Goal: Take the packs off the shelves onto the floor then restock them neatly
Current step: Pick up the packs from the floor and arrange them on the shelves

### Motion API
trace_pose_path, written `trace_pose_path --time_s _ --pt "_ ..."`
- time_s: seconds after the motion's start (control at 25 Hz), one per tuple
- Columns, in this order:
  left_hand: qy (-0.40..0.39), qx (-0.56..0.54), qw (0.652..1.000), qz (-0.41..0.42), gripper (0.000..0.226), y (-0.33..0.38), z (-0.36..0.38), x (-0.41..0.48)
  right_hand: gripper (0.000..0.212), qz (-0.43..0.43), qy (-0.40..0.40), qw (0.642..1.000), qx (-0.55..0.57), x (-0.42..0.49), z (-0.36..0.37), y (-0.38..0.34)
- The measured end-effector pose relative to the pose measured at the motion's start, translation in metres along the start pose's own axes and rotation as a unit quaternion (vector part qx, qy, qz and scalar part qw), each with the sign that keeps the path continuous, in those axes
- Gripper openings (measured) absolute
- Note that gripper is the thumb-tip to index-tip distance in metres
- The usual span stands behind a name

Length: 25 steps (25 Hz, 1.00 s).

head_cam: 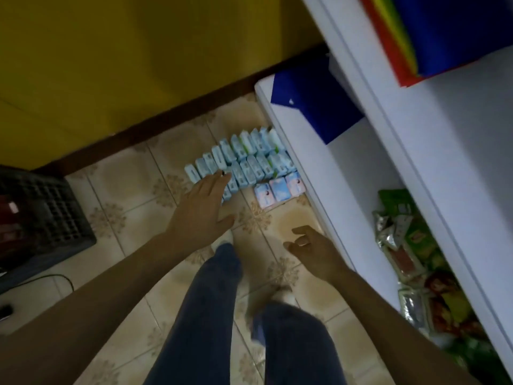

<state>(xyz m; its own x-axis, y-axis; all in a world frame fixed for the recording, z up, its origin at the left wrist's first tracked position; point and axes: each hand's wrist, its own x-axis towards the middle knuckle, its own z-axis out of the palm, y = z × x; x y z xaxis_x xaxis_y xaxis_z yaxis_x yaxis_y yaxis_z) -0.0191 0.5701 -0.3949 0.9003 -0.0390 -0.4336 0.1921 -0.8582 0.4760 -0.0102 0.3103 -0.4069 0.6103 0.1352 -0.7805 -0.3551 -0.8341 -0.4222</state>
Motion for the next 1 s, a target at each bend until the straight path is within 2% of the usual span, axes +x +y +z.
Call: trace_pose_path --time_s 0.08,0.16,0.28,0.36,0.48,0.64,0.72,0.8,0.88,1.0 --pt "-0.058 -0.011 0.998 -0.029 0.075 -0.033 0.041 0.037 0.038 0.035 -0.005 0.999 -0.020 0.068 0.005 0.013" --pt "-0.110 -0.048 0.989 -0.087 0.068 -0.062 0.091 0.075 0.032 0.036 -0.009 0.995 -0.093 0.136 0.016 0.029" --pt "-0.197 -0.116 0.961 -0.158 0.056 -0.099 0.173 0.131 0.026 0.014 -0.057 0.984 -0.168 0.236 0.051 0.060" --pt "-0.228 -0.140 0.946 -0.186 0.050 -0.123 0.227 0.165 0.030 -0.023 -0.085 0.962 -0.258 0.301 0.078 0.083" --pt "-0.217 -0.193 0.926 -0.244 0.045 -0.155 0.305 0.217 0.038 -0.093 -0.079 0.910 -0.397 0.394 0.104 0.105" --pt "-0.189 -0.251 0.897 -0.311 0.039 -0.173 0.385 0.281 0.048 -0.130 -0.039 0.875 -0.466 0.469 0.134 0.124" --pt "-0.164 -0.287 0.882 -0.336 0.038 -0.175 0.413 0.304 0.041 -0.128 -0.045 0.857 -0.498 0.488 0.152 0.133" --pt "-0.158 -0.285 0.886 -0.330 0.041 -0.168 0.425 0.313 0.031 -0.137 -0.041 0.844 -0.516 0.493 0.162 0.138" --pt "-0.157 -0.296 0.882 -0.333 0.043 -0.157 0.423 0.309 0.031 -0.144 -0.059 0.838 -0.524 0.486 0.156 0.129" --pt "-0.119 -0.383 0.838 -0.371 0.065 -0.138 0.386 0.293 0.036 -0.138 -0.117 0.847 -0.500 0.458 0.125 0.103"
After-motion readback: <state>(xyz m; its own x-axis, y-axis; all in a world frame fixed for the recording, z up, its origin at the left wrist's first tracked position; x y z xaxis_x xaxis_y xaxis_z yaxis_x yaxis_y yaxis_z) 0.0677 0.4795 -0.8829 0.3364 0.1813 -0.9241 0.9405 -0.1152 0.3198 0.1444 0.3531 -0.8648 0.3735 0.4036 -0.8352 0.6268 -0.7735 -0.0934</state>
